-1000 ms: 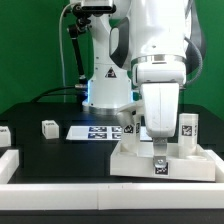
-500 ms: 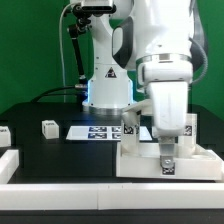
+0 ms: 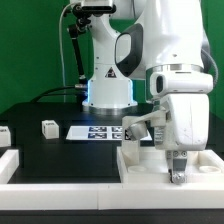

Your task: Assemble square table

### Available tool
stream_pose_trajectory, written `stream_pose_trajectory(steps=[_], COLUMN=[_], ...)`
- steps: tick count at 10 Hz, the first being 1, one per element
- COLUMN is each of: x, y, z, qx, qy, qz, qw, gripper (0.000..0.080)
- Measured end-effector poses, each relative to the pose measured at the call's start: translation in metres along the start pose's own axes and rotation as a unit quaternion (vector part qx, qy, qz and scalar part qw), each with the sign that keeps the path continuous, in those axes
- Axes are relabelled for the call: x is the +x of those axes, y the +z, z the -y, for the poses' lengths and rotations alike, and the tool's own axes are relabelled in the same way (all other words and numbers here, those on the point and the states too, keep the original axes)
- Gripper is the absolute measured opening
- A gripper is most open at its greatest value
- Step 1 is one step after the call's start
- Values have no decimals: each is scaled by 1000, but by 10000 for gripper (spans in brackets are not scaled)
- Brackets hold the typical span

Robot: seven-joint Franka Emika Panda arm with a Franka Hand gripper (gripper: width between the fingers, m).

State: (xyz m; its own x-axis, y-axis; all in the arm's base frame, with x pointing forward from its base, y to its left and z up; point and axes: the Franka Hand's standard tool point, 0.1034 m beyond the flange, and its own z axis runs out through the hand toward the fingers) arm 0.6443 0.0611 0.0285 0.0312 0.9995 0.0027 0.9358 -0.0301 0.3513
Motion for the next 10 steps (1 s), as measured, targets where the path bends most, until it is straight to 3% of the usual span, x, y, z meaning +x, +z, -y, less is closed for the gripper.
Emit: stream_pose_trajectory(steps=[2, 3, 4, 5, 6, 10], x=[-1, -1, -1, -1, -1, -1], y=[0, 0, 1, 1, 1, 1], z=[1, 1, 1, 1, 1, 1], qx=[1, 1, 1, 1, 1, 1], qy=[0, 1, 1, 1, 1, 1], qz=[0, 0, 0, 0, 0, 0], qw=[1000, 1000, 1000, 1000, 1000, 1000], gripper=[86, 296, 296, 499, 600, 647])
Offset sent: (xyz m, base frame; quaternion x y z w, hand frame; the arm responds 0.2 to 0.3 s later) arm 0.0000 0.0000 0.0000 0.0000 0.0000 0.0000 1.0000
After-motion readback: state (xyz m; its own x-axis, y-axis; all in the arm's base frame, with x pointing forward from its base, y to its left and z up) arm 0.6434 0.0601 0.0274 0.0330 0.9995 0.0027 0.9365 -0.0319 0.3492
